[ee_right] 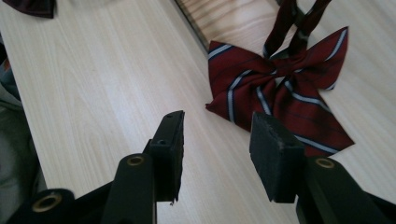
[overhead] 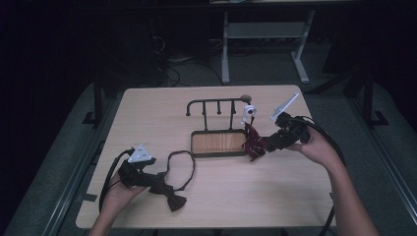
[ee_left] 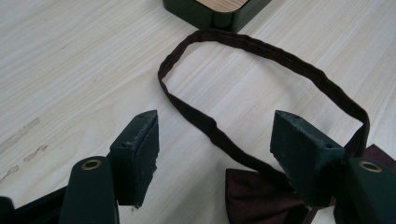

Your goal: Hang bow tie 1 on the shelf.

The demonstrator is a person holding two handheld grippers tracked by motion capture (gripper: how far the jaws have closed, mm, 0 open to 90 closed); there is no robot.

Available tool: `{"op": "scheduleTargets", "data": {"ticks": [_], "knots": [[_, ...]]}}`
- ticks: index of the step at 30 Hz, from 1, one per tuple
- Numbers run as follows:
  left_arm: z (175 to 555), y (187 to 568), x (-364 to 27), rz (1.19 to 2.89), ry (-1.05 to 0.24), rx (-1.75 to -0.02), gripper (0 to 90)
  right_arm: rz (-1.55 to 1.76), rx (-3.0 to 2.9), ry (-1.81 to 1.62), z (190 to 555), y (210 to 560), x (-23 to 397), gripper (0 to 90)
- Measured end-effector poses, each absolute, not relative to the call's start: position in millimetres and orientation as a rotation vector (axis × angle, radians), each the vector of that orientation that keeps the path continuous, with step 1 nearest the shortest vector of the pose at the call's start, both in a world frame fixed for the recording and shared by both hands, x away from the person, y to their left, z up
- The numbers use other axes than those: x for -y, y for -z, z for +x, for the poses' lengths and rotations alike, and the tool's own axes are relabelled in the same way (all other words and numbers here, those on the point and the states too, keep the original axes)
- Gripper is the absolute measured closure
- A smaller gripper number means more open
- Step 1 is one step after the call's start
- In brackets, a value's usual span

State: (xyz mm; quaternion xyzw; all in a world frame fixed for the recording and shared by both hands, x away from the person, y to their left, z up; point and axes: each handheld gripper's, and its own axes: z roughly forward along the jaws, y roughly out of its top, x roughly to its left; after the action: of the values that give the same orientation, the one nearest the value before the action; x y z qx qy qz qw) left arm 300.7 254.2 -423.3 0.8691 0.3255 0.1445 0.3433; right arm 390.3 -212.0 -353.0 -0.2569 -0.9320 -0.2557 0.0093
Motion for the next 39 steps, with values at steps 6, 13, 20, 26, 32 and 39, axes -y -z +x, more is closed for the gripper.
{"op": "scheduleTargets", "data": {"ticks": [6,13,20,26,32,39], "knots": [[306,420,-248,2.279,-0.376,-0.832,33.1,-0.798,2.909,0.806,383,362,216,53.4],[314,412,-244,2.302,-0.384,-0.811,34.2,-0.784,2.911,0.833,373,370,215,52.3],[326,405,-236,2.338,-0.382,-0.799,37.2,-0.782,2.912,0.831,363,381,215,49.5],[336,404,-225,2.387,-0.371,-0.777,39.5,-0.789,2.903,0.809,356,392,216,49.2],[349,405,-218,2.428,-0.377,-0.775,41.5,-0.780,2.905,0.828,351,399,219,47.8],[362,409,-213,2.457,-0.355,-0.789,44.6,-0.808,2.892,0.820,347,403,223,46.3]]}}
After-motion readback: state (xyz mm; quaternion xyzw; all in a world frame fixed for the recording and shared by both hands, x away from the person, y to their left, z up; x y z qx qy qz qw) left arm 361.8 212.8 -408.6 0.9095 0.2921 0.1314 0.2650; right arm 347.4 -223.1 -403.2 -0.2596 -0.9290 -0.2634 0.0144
